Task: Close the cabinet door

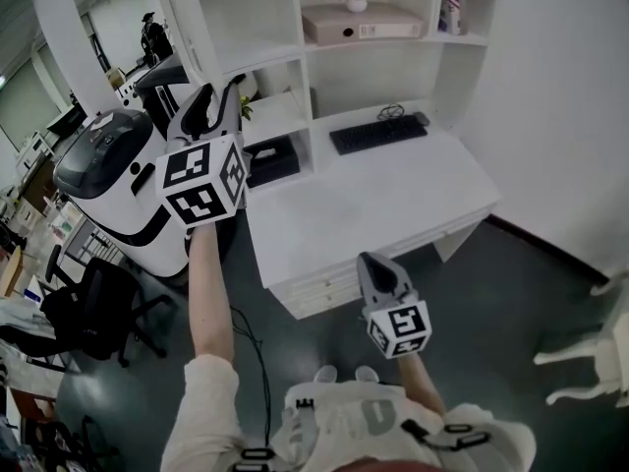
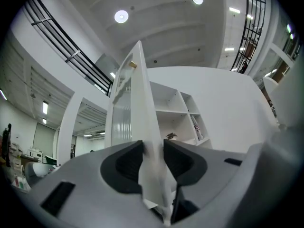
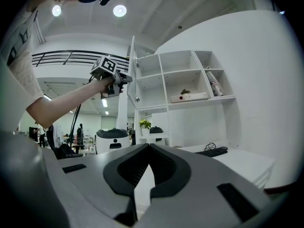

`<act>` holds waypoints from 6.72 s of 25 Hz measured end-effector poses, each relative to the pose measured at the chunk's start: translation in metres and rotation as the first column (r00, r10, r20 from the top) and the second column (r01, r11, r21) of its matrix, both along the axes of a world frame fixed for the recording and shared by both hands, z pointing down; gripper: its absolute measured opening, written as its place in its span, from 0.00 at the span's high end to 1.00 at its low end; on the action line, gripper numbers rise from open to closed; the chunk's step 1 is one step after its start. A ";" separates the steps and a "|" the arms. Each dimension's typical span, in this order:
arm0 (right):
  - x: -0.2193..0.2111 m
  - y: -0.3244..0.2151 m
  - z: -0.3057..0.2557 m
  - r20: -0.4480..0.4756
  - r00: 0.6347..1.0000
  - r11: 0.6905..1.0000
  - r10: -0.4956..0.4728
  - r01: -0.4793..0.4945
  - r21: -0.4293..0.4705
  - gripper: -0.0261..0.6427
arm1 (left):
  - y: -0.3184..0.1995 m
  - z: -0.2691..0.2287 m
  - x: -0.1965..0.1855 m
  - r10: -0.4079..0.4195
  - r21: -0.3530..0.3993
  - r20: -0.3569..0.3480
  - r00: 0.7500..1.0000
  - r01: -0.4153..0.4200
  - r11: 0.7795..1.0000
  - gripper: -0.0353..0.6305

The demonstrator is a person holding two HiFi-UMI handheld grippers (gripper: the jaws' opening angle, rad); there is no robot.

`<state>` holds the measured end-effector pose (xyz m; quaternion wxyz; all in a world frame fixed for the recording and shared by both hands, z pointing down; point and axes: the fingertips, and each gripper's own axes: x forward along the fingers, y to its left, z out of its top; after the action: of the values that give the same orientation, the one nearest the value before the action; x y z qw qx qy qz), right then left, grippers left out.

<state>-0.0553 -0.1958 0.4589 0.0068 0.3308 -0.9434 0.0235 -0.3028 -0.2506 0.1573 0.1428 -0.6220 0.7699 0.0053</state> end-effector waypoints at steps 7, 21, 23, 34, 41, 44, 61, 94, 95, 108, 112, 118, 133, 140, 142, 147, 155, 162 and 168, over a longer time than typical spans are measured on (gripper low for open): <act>0.019 -0.006 -0.001 0.012 0.998 0.998 0.064 -0.064 -0.005 0.95 | -0.037 0.000 0.019 0.015 -0.043 0.043 0.999 -0.013 0.999 0.74; 0.075 -0.019 0.004 0.002 0.972 0.972 0.236 -0.236 -0.025 0.95 | -0.136 0.004 0.040 0.003 -0.121 0.127 0.992 0.012 0.993 0.74; 0.083 -0.022 0.004 0.000 0.967 0.967 0.254 -0.254 -0.022 0.95 | -0.153 0.005 0.040 0.000 -0.122 0.122 0.993 0.015 0.992 0.75; 0.115 -0.040 0.006 -0.018 0.943 0.942 0.334 -0.334 -0.025 0.95 | -0.214 0.006 0.035 -0.042 -0.169 0.147 0.988 0.067 0.983 0.75; 0.116 -0.046 0.010 -0.033 0.937 0.937 0.348 -0.349 -0.029 0.95 | -0.240 0.008 0.028 -0.059 -0.196 0.183 0.981 0.096 0.976 0.75; 0.116 -0.047 0.009 -0.039 0.937 0.938 0.347 -0.347 -0.019 0.95 | -0.248 0.008 0.024 -0.069 -0.200 0.197 0.978 0.109 0.974 0.76; 0.122 -0.058 0.022 -0.060 0.922 0.922 0.382 -0.385 -0.043 0.95 | -0.281 0.006 0.003 -0.113 -0.217 0.235 0.965 0.166 0.962 0.77; 0.123 -0.073 0.031 -0.078 0.912 0.911 0.403 -0.407 -0.059 0.95 | -0.312 0.005 -0.018 -0.151 -0.211 0.232 0.961 0.201 0.957 0.77; 0.122 -0.073 0.031 -0.077 0.913 0.912 0.401 -0.406 -0.058 0.95 | -0.312 0.005 -0.019 -0.152 -0.210 0.233 0.961 0.202 0.957 0.77; 0.127 -0.057 0.030 -0.077 0.919 0.918 0.386 -0.391 -0.064 0.95 | -0.305 0.004 -0.004 -0.052 -0.226 0.049 0.997 0.062 0.972 0.69; 0.130 -0.055 0.028 -0.076 0.921 0.920 0.382 -0.386 -0.062 0.95 | -0.290 -0.006 0.003 -0.038 -0.203 0.056 0.998 0.048 0.978 0.68; 0.126 -0.051 0.024 -0.075 0.930 0.930 0.360 -0.364 -0.048 0.95 | -0.243 -0.043 0.013 0.002 -0.091 0.069 0.998 0.004 0.996 0.68; 0.062 -0.029 -0.008 -0.080 0.978 0.981 0.194 -0.194 0.017 0.95 | -0.040 -0.053 0.074 0.211 0.100 0.137 0.968 -0.226 0.969 0.69; 0.042 -0.025 -0.012 -0.084 0.984 0.988 0.156 -0.155 0.023 0.95 | 0.023 0.022 0.078 0.188 0.081 0.089 0.978 -0.195 0.977 0.74; 0.037 -0.025 -0.015 -0.084 0.985 0.989 0.148 -0.147 0.029 0.95 | 0.034 0.051 0.078 0.160 0.072 0.049 0.986 -0.163 0.984 0.80; 0.031 -0.023 -0.020 -0.062 0.988 0.989 0.144 -0.141 0.045 0.95 | 0.056 0.114 0.085 0.136 0.058 -0.076 0.988 -0.132 0.990 0.91; 0.021 -0.016 -0.024 -0.045 0.990 0.990 0.130 -0.127 0.057 0.95 | 0.067 0.219 0.139 0.250 -0.001 -0.200 0.947 -0.255 0.967 0.94; 0.021 -0.010 -0.023 -0.046 0.991 0.991 0.130 -0.127 0.049 0.95 | 0.076 0.272 0.156 0.203 -0.114 -0.260 0.944 -0.239 0.964 0.94; 0.024 -0.007 -0.016 -0.042 0.990 0.991 0.134 -0.133 0.031 0.95 | 0.080 0.284 0.157 0.193 -0.138 -0.265 0.945 -0.235 0.962 0.94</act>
<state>-0.0310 -0.2028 0.4430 0.0214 0.3938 -0.9190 0.0033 -0.1459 -0.1710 0.4414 -0.0092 -0.7064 0.7069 0.0340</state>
